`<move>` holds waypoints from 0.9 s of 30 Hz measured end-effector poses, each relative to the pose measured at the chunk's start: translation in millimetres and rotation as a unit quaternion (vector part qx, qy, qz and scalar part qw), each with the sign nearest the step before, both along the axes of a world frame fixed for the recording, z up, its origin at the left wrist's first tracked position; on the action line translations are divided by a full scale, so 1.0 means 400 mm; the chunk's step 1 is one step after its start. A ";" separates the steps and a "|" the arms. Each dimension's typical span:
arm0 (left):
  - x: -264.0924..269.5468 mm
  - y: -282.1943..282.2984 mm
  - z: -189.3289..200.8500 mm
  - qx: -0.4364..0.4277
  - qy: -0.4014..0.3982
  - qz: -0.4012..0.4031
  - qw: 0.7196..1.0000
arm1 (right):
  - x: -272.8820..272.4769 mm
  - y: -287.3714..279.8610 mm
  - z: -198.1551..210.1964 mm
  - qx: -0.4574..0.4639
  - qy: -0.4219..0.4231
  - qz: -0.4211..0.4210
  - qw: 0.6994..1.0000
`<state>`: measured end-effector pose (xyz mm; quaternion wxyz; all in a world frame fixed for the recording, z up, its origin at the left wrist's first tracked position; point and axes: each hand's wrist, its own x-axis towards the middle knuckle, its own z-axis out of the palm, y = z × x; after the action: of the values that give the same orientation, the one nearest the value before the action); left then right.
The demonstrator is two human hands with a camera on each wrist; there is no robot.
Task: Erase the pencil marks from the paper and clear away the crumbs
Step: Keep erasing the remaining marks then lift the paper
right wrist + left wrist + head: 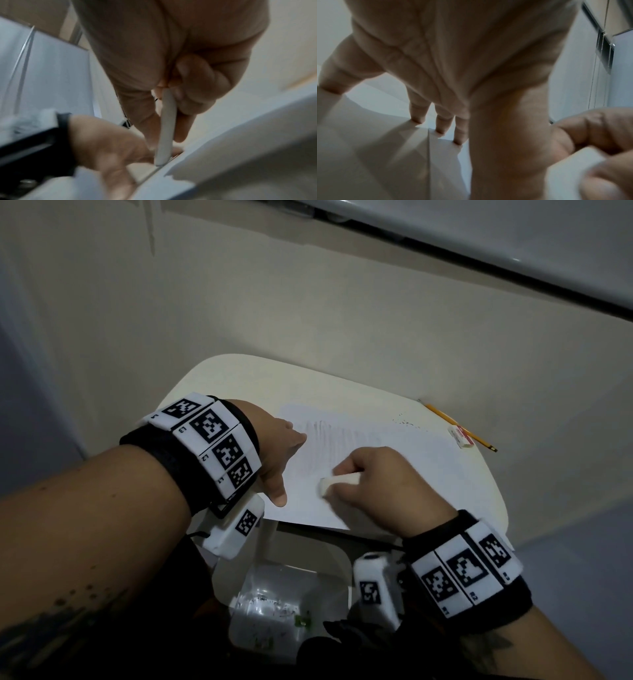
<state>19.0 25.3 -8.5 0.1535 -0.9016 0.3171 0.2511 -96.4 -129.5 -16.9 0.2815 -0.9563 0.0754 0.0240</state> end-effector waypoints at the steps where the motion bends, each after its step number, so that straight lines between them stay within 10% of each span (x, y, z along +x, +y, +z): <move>1: 0.001 0.002 -0.003 0.000 0.001 0.000 1.000 | -0.007 0.019 -0.004 0.032 0.021 0.026 0.999; 8: 0.003 0.005 -0.004 -0.008 0.001 -0.001 1.000 | 0.002 -0.048 -0.003 -0.061 -0.012 -0.079 0.995; 14: 0.008 0.001 -0.013 0.001 -0.003 0.000 1.000 | -0.008 0.023 -0.011 0.031 0.035 0.030 0.998; 19: 0.009 0.002 -0.016 -0.002 -0.003 -0.006 1.000 | 0.009 -0.064 -0.002 -0.045 -0.005 -0.080 0.996; 27: 0.014 0.001 -0.019 -0.003 -0.005 -0.015 1.000 | 0.004 -0.027 -0.022 0.002 0.013 -0.038 0.999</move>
<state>24.4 25.6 -16.1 0.1558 -0.8985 0.3304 0.2435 -94.9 -140.4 -25.7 0.2827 -0.9519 0.1150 0.0259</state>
